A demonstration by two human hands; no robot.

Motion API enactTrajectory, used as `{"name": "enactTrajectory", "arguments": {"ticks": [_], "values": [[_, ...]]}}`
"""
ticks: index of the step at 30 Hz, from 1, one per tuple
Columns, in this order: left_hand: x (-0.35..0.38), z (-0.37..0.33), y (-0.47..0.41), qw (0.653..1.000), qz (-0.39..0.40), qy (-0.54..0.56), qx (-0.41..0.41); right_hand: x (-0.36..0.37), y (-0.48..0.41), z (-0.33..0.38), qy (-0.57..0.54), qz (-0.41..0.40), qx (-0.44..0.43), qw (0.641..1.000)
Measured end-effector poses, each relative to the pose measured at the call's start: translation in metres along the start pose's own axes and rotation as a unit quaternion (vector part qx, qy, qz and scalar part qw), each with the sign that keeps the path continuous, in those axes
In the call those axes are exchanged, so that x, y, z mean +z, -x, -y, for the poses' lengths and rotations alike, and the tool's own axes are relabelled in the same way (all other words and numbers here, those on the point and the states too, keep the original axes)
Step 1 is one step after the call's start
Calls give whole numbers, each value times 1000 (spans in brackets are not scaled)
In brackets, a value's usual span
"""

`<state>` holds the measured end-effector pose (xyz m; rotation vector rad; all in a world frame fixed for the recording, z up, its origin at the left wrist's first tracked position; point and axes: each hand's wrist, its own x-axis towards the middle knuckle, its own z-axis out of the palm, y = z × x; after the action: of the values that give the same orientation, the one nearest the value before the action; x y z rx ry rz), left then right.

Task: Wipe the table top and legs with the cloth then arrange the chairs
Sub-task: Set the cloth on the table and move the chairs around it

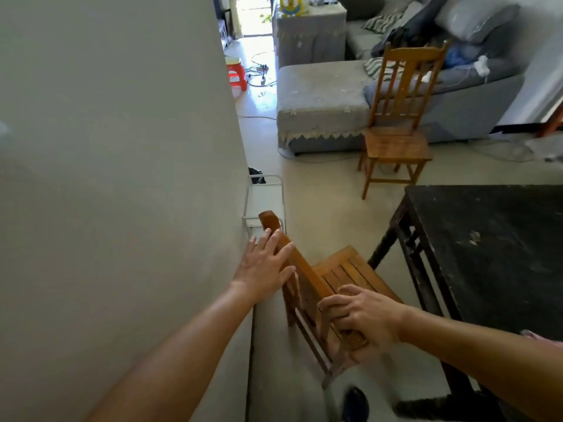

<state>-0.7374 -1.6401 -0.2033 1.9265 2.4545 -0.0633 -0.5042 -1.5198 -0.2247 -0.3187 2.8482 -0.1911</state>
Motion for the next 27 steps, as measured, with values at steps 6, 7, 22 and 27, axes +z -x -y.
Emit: {"name": "enactTrajectory", "arguments": {"ticks": [6,7,22,27], "values": [[16,-36,-18,995,61,-44,64,26,112,11,-22,17,157,987],[19,-43,-20,995,66,-41,64,28,132,14,-21,7,199,980],[37,-132,-21,998,48,-5,-39,77,181,47,-18,-180,451,874],[35,-146,-20,997,67,-20,-36,87,189,64,-8,-197,449,871]]}}
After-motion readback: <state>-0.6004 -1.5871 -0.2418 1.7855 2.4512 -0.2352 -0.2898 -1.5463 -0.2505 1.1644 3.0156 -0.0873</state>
